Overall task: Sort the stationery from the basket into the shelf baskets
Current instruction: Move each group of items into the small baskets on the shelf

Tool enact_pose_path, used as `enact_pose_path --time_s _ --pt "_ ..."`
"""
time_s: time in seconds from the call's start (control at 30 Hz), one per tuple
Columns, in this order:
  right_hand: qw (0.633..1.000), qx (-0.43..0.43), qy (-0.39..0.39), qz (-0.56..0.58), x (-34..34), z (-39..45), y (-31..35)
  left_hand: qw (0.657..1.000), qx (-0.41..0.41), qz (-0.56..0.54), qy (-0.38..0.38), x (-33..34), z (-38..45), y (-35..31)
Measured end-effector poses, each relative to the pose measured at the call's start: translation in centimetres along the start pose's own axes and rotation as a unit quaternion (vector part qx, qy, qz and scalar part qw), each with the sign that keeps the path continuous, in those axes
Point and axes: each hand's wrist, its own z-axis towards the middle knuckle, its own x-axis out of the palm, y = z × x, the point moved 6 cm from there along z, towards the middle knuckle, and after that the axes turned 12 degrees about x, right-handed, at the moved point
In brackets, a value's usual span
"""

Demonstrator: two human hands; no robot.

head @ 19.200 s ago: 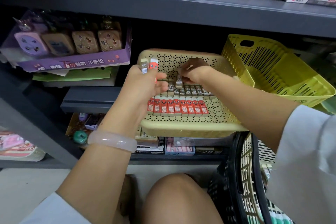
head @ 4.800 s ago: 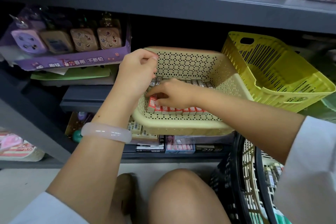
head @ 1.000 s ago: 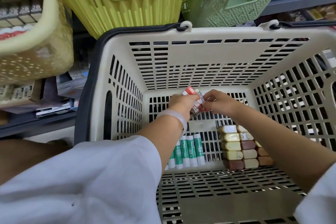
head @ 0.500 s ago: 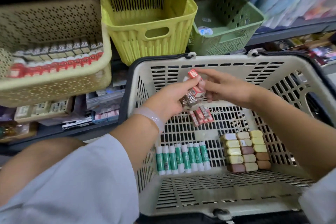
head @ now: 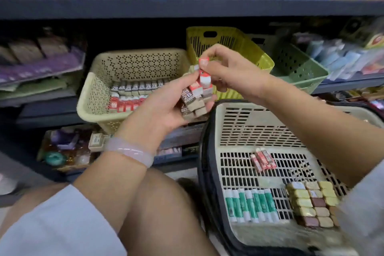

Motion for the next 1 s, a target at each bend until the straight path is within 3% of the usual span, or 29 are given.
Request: enact_pose_path --time_s 0.2,0.3,0.37,0.47,0.67,1.0 --pt "0.997 0.004 0.034 0.064 6.1 5.6 2.7 0.991 0.062 0.042 -0.106 -7.3 0.2 -5.7" --pt "0.991 0.076 -0.022 0.106 7.3 8.6 1.6 0.979 0.098 0.043 -0.171 -11.7 0.6 -8.1" --pt "0.988 0.135 -0.053 0.047 8.2 10.2 0.5 0.971 0.117 0.035 -0.205 -14.3 0.6 -9.3" --pt "0.975 0.210 -0.013 -0.066 10.9 11.8 -1.2 0.960 0.141 0.020 -0.240 -17.0 0.7 -10.5" --pt "0.945 0.288 0.072 -0.140 15.9 13.3 -2.5 0.961 0.147 0.021 -0.235 -18.2 1.2 -11.0" --pt "0.952 0.273 0.063 -0.124 17.0 13.1 -2.8 0.966 0.141 0.054 -0.211 -17.9 1.1 -10.9"
